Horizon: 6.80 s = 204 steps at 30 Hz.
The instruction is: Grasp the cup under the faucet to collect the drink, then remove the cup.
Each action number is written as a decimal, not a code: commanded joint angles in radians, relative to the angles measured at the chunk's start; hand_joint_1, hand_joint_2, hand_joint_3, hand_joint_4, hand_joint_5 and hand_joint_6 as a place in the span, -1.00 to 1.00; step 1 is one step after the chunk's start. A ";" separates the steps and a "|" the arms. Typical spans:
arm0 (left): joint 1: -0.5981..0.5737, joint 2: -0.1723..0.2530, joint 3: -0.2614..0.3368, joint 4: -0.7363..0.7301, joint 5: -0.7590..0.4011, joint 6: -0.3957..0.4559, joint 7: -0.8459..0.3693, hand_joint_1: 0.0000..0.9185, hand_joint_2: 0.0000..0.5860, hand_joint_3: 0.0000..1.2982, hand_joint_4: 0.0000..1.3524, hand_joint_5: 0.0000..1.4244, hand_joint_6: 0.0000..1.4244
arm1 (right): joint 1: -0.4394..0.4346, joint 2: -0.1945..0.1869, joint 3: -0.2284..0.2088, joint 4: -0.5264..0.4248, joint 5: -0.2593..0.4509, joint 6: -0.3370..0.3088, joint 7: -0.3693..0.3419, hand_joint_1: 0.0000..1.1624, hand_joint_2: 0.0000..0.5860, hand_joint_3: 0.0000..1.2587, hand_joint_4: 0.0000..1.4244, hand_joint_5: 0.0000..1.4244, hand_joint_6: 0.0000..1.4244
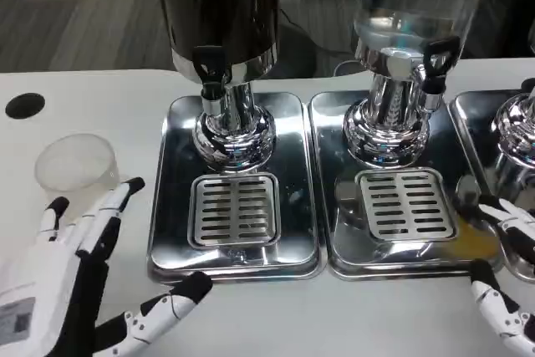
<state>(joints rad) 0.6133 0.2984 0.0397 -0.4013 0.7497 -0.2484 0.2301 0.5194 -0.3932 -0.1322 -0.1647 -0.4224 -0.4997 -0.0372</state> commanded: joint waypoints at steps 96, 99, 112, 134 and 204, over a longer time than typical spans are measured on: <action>-0.752 0.128 -0.191 0.546 0.047 0.670 -0.030 -0.07 -0.73 -0.27 -0.28 -0.05 -0.34 | 0.068 -0.020 -0.009 0.158 0.239 -0.300 0.161 -0.31 0.63 -0.55 -0.83 -0.88 -1.00; -0.742 0.125 -0.184 0.533 0.044 0.659 -0.012 -0.07 -0.73 -0.27 -0.27 -0.05 -0.34 | 0.068 -0.019 -0.005 0.157 0.238 -0.301 0.162 -0.31 0.62 -0.55 -0.83 -0.88 -1.00; -0.687 0.118 -0.164 0.405 0.050 0.622 0.022 -0.09 -0.70 -0.22 -0.22 0.02 -0.31 | 0.057 -0.018 0.008 0.160 0.234 -0.301 0.166 -0.29 0.60 -0.55 -0.83 -0.88 -1.00; -0.732 0.073 -0.285 0.348 0.083 0.596 -0.030 -0.09 -0.69 -0.20 -0.20 0.04 -0.27 | 0.042 -0.021 0.013 0.183 0.255 -0.310 0.164 -0.30 0.57 -0.56 -0.83 -0.88 -1.00; -0.616 0.037 -0.179 0.163 -0.011 0.413 -0.016 -0.86 -0.74 -0.54 -0.66 -0.02 -0.17 | 0.040 -0.012 0.019 0.210 0.288 -0.343 0.200 -0.28 0.52 -0.55 -0.82 -0.85 -1.00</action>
<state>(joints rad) -0.0016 0.3362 -0.1552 -0.2148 0.7575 0.1902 0.2223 0.5590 -0.4055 -0.1122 0.0446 -0.1306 -0.8295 0.1579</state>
